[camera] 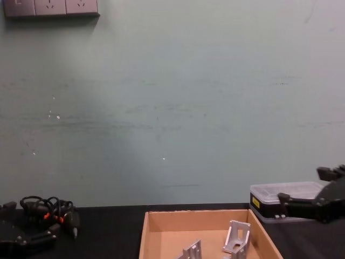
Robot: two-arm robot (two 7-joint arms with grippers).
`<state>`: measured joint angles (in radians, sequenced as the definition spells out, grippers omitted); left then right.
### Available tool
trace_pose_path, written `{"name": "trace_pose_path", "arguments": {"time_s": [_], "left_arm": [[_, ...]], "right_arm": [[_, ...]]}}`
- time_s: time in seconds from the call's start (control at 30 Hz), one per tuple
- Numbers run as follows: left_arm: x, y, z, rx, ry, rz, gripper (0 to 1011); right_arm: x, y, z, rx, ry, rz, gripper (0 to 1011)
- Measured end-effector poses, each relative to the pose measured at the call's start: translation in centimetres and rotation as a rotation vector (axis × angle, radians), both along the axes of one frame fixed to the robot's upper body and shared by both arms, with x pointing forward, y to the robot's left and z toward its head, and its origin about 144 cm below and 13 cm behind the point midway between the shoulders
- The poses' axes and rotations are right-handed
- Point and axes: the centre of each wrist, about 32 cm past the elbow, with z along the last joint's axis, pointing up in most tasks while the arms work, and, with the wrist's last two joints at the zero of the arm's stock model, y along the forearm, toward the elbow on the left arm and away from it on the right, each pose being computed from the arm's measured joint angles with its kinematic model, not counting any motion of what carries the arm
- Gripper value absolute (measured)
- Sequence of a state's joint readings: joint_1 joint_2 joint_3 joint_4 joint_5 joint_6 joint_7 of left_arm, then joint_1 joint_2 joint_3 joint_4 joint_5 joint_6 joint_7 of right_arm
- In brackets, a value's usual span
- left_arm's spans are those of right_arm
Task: Use one hand to pick up the angle iron from the table and place it into the box.
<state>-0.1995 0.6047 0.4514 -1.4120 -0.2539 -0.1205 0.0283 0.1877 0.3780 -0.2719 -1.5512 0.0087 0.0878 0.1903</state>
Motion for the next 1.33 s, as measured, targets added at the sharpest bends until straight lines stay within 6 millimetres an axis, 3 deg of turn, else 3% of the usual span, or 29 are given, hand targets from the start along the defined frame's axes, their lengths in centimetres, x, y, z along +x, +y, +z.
{"name": "trace_pose_path", "arguments": {"time_s": [0.17,1.33], "left_arm": [[0.00,0.00,0.00,0.000,0.000,0.000,1000],[0.00,0.00,0.00,0.000,0.000,0.000,1000]], "right_arm": [[-0.82,-0.61,-0.36,0.002,0.008,-0.043,1000],[-0.57,-0.40,-0.27,0.000,0.006,-0.029,1000]]}}
